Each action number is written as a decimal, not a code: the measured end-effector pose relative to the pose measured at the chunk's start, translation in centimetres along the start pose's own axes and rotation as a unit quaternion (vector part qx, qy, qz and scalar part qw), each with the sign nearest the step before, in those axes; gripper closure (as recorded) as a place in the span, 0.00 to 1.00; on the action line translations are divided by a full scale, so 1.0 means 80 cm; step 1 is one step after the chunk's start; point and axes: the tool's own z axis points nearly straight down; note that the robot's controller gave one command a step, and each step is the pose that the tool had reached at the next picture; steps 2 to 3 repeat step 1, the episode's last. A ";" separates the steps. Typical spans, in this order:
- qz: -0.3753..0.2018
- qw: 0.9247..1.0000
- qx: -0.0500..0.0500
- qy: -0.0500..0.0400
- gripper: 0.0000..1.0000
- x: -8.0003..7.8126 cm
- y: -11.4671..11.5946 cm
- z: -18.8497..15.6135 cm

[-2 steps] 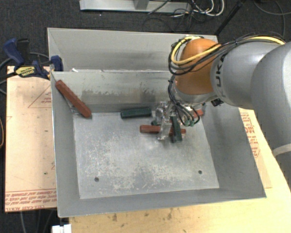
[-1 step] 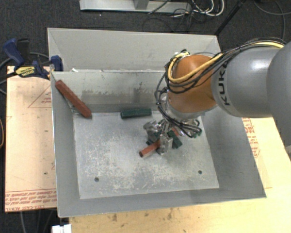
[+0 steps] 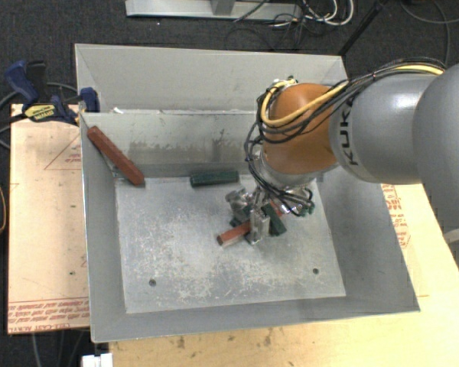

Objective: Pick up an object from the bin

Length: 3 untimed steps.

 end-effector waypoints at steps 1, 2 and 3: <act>0.000 1.000 0.001 -0.002 1.00 0.006 0.017 -0.214; 0.000 1.000 0.001 -0.002 1.00 0.006 0.017 -0.214; 0.000 1.000 0.001 -0.002 1.00 0.006 0.017 -0.214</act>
Offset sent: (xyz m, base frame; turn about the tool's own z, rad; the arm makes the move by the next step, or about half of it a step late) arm -0.0139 0.0086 0.1664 -0.0011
